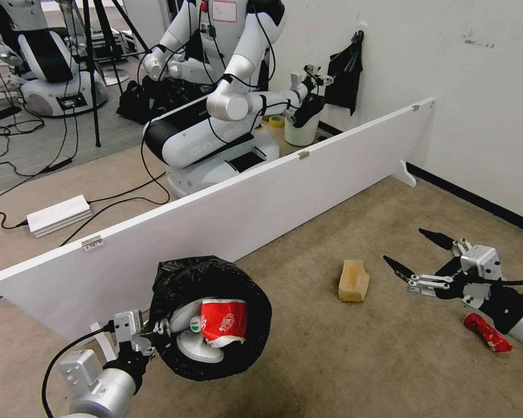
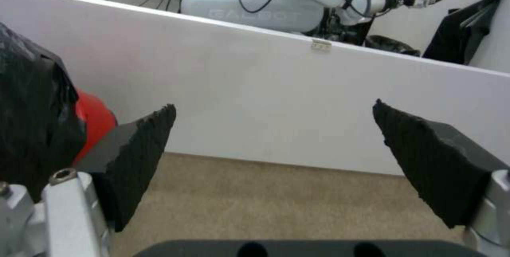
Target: Pick up the trash bin, then pick up the garbage from the floor and place it into the trash bin.
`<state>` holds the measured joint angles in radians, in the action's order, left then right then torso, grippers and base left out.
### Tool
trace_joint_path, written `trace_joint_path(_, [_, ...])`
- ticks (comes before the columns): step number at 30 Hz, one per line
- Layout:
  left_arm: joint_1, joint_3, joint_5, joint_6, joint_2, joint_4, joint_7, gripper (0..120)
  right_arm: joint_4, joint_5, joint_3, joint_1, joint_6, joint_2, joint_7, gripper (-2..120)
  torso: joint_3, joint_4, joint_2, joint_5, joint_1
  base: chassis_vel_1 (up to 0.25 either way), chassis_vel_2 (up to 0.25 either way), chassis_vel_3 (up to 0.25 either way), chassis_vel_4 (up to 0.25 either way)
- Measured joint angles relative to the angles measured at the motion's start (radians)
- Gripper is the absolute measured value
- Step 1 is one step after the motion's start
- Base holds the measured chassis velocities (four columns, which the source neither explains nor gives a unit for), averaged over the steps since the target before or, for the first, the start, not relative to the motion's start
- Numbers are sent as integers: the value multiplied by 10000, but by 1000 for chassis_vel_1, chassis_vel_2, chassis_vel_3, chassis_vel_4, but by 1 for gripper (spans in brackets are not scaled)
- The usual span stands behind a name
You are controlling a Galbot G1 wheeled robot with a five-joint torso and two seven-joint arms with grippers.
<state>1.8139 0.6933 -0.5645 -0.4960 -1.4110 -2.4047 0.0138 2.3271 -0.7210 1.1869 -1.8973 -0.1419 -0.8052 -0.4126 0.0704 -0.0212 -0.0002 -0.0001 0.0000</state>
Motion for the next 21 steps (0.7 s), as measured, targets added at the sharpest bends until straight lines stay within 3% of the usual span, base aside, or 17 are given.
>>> trace_joint_path(21, [33,15,-73,0,191,3,-9,0,44,119,88,29,-49,-503,-369,95,0,0,2,0,0,0,0,0,0])
